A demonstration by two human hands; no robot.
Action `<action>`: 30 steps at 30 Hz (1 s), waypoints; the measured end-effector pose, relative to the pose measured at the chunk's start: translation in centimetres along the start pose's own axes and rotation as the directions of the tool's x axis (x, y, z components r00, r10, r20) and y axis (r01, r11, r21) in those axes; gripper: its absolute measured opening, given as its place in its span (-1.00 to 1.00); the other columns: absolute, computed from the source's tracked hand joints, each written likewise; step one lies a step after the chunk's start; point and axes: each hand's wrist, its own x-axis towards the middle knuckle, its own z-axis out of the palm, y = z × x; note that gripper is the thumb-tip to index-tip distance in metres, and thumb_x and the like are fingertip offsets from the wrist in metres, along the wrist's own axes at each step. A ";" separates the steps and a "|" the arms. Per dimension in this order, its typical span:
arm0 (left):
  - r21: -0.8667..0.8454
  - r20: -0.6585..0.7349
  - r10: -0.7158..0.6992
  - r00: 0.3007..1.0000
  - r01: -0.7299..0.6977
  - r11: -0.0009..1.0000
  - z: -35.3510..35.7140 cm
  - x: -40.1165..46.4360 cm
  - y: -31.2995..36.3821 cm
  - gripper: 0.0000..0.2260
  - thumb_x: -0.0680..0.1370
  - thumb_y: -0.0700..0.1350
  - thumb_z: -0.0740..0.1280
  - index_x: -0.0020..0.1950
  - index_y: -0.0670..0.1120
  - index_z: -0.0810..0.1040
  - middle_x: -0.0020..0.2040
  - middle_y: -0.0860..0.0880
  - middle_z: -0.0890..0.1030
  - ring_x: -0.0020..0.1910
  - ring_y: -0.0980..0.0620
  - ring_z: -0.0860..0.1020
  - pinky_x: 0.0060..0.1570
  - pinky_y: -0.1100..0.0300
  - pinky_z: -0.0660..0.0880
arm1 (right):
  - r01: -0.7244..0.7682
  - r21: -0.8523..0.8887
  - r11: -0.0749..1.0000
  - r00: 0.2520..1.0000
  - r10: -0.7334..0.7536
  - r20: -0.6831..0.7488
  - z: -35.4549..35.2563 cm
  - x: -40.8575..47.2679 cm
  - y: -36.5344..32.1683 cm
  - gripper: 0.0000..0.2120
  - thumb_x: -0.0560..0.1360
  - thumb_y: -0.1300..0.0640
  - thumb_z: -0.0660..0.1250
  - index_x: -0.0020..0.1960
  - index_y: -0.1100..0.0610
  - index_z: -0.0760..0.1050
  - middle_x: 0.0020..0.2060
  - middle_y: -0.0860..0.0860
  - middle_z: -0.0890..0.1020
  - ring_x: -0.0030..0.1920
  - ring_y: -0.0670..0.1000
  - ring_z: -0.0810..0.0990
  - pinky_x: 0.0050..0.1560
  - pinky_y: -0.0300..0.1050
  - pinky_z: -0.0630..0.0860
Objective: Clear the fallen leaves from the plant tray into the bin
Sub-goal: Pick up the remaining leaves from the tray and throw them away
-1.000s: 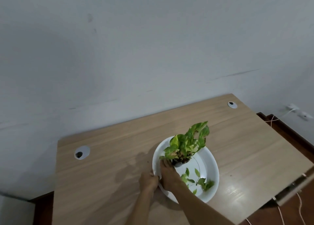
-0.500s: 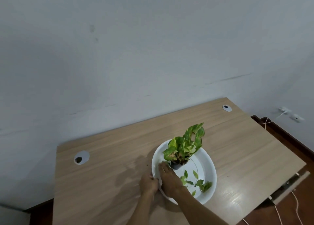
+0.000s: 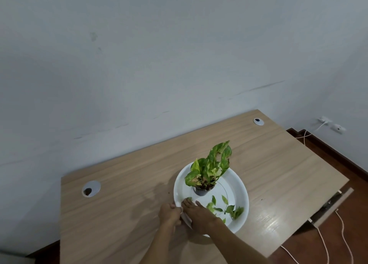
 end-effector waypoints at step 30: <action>-0.276 -0.019 -0.106 0.994 0.096 0.956 5.1 -4.0 -4.0 -0.75 0.52 -0.27 0.36 0.18 -0.22 0.45 0.11 -0.22 0.56 -0.07 -0.23 0.62 -0.27 -0.01 0.61 | -0.051 0.240 0.969 0.999 0.052 0.000 2.5 -5.5 10.3 -0.38 0.58 -0.09 -0.11 0.56 0.17 -0.04 0.57 0.10 0.00 0.57 0.14 -0.07 0.55 0.10 0.00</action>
